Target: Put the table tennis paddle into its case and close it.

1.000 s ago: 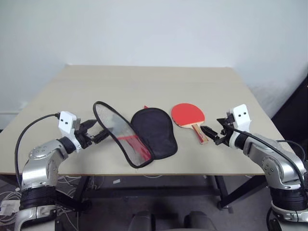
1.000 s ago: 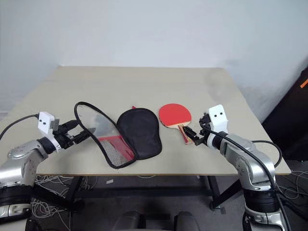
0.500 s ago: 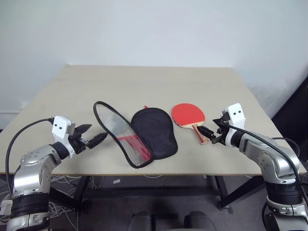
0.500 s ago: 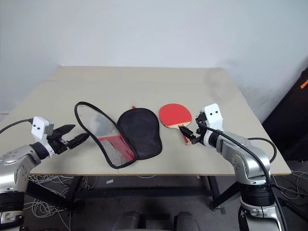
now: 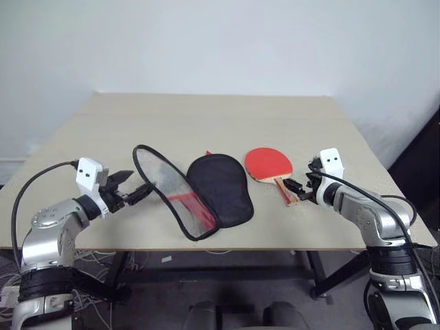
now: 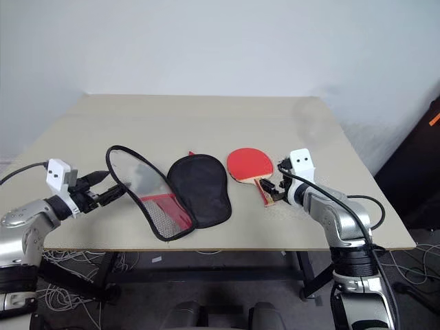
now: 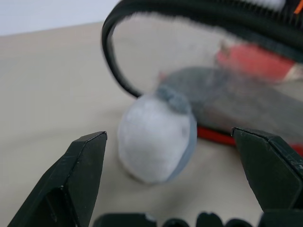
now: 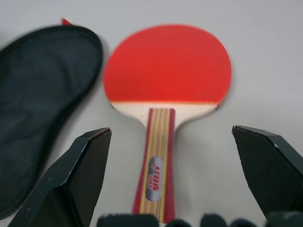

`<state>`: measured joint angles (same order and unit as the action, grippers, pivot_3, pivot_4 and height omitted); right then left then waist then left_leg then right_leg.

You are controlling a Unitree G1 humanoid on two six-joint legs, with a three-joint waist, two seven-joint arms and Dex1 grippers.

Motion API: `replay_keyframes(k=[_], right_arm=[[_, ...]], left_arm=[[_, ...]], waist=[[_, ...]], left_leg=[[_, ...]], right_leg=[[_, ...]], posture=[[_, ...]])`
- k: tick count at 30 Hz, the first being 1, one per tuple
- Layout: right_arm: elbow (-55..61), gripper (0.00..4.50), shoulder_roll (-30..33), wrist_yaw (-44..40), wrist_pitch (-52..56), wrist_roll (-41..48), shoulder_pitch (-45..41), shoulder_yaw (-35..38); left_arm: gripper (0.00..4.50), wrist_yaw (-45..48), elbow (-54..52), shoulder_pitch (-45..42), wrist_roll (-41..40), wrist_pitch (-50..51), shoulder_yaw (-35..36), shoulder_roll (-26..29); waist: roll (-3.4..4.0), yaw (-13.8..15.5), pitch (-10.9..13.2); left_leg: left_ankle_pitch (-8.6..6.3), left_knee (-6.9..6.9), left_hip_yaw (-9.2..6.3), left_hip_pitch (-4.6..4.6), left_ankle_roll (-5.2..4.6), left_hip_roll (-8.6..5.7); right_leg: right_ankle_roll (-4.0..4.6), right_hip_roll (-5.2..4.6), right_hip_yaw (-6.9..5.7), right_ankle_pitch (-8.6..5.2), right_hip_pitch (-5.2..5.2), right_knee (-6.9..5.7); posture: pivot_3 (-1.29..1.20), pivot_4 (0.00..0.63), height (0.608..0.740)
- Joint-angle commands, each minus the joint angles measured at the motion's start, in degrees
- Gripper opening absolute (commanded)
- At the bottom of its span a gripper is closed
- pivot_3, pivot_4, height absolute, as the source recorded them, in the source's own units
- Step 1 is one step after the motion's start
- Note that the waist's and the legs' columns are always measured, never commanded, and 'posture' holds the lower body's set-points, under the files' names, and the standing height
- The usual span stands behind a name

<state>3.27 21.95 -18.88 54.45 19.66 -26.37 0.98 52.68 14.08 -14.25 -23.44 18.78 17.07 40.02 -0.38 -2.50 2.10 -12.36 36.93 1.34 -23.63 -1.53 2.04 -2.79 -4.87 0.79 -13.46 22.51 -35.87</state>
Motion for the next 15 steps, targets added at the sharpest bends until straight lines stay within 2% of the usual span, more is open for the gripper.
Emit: replay_keyframes(k=[1, 6, 10, 15], right_arm=[[-2.2, 4.43, -0.8, 0.4, -2.6, -1.8, -2.7, -0.6], [-7.5, 4.43, -2.1, 0.4, -5.0, -4.0, -4.6, -2.3], [-12.8, 4.43, -3.1, -0.2, -7.1, -5.6, -6.6, -3.4], [-20.7, 4.43, -4.4, -0.7, -10.4, -7.6, -9.9, -4.3]], left_arm=[[4.5, 1.3, -2.1, -0.5, -1.2, -0.7, 0.3, 0.4], [4.5, 4.2, -6.4, 1.7, -3.5, 0.7, 1.8, 1.9], [4.5, 10.0, -14.4, 6.0, -8.9, 4.7, 4.7, 6.3], [4.5, 14.6, -18.1, 7.7, -12.0, 6.2, 7.6, 11.9]], waist=[[0.0, -0.1, 0.0], [0.01, -0.1, 0.0], [0.0, -0.1, 0.0], [0.08, -0.1, 0.1]], left_leg=[[0.0, -0.01, 0.0, 0.0, 0.0, 0.02], [0.0, -0.01, 0.0, 0.0, 0.0, 0.02], [-0.01, -0.02, 0.03, -0.01, 0.01, 0.04], [-0.12, -0.03, 0.06, 0.0, 0.22, 0.07]], right_leg=[[0.0, 0.02, 0.0, 0.01, 0.02, -0.01], [0.0, 0.02, 0.0, 0.01, 0.03, -0.03], [0.01, 0.01, 0.03, 0.01, 0.05, -0.02], [0.16, 0.01, 0.03, -0.06, 0.18, -0.03]], posture=[[0.0, 0.0, 0.74], [0.0, 0.0, 0.74], [0.0, 0.0, 0.74], [0.0, 0.0, 0.74]])
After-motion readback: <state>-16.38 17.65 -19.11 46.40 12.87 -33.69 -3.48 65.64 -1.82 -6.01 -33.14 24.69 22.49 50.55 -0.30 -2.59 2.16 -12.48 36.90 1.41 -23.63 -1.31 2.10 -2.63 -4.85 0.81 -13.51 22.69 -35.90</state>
